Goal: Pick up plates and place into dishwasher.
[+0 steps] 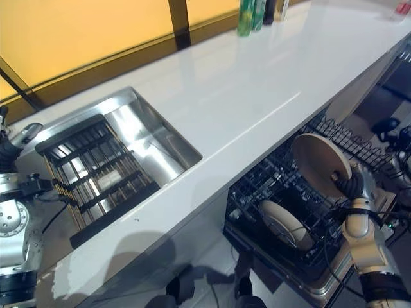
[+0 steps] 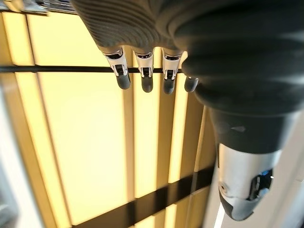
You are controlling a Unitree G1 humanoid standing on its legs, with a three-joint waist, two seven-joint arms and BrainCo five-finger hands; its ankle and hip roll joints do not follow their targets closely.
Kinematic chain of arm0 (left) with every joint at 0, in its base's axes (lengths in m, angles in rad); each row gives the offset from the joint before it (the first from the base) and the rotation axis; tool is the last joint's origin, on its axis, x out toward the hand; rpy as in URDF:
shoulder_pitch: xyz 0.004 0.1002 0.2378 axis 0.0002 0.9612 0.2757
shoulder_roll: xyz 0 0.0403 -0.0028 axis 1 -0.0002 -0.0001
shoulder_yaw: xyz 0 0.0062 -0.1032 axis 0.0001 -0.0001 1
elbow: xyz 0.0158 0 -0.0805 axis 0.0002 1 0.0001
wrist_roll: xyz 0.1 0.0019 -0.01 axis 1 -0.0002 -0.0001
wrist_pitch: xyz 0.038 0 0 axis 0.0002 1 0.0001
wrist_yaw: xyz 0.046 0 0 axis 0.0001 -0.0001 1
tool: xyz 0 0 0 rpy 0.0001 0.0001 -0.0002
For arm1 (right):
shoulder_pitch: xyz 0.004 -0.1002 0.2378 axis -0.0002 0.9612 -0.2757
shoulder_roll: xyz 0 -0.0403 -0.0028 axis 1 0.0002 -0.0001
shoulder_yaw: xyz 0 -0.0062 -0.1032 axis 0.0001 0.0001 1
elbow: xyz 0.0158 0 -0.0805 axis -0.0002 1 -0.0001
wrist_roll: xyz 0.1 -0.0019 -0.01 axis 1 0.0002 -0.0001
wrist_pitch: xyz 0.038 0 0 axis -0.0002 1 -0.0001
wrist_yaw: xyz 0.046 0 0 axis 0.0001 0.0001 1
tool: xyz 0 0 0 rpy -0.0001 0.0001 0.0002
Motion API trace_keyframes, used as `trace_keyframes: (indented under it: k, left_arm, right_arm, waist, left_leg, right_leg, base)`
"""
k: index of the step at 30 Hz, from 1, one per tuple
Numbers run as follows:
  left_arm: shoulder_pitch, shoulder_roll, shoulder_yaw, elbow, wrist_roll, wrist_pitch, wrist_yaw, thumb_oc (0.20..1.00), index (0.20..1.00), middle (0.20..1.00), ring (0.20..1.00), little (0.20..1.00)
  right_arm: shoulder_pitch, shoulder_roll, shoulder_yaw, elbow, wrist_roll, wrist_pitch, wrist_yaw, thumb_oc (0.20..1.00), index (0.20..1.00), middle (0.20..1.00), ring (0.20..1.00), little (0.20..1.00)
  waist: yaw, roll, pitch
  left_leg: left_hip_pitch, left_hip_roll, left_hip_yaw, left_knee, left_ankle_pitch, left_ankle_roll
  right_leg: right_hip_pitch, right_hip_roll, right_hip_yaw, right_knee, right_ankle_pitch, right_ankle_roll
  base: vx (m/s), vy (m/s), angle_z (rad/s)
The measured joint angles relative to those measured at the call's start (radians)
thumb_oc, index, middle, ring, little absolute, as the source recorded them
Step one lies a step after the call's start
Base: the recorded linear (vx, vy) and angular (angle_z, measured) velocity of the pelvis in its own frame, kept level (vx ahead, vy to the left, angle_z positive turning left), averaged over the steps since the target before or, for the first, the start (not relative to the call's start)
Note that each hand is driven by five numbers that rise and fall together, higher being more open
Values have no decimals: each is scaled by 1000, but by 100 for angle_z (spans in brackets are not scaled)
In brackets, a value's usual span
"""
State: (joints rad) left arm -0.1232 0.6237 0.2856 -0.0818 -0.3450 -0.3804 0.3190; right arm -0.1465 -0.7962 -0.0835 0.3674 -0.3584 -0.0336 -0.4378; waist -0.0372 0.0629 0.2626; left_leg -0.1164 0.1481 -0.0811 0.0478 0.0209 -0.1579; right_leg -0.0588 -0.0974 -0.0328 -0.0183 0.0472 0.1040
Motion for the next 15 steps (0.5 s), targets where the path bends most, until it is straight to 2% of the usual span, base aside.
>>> trace_keyframes:
  k: [5, 7, 11, 15]
  left_arm:
    - [-59, 27, -41, 0, 8, -24, 63, 1000, 1000, 1000, 1000, 1000]
    - [-72, 28, -42, 0, 8, -29, 80, 1000, 1000, 1000, 1000, 1000]
    - [-95, 43, -54, 0, 8, -41, 108, 1000, 1000, 1000, 1000, 1000]
    - [-126, 57, -79, -1, 8, -41, 121, 1000, 1000, 1000, 1000, 1000]
  right_arm:
    - [-97, -86, 56, 80, -54, 37, -98, 200, 200, 200, 200, 200]
    - [-116, -89, 58, 103, -54, 49, -109, 200, 200, 200, 200, 200]
    - [-121, -106, 81, 129, -53, 59, -115, 200, 200, 200, 200, 200]
    - [-129, -120, 137, 149, -43, 53, -93, 200, 200, 200, 200, 200]
  waist:
    - [-2, 30, 88]
    - [-3, 43, 118]
    - [-5, 71, 146]
    - [-7, 83, 156]
  left_leg:
    - [-72, -7, -3, 36, 5, 3]
    - [-77, -13, -1, 36, 8, 7]
    - [-92, -19, 2, 35, 12, 12]
    - [-92, -28, 11, 34, 13, 13]
  right_leg:
    - [-87, -8, 12, 56, -2, 2]
    - [-101, -10, 19, 68, -3, 5]
    - [-125, -21, 23, 83, -7, 10]
    - [-129, -26, 24, 84, -9, 13]
  base:
    - [-138, 12, -4]
    - [-86, 24, -7]
    - [-37, 18, -1]
    - [0, 0, 0]
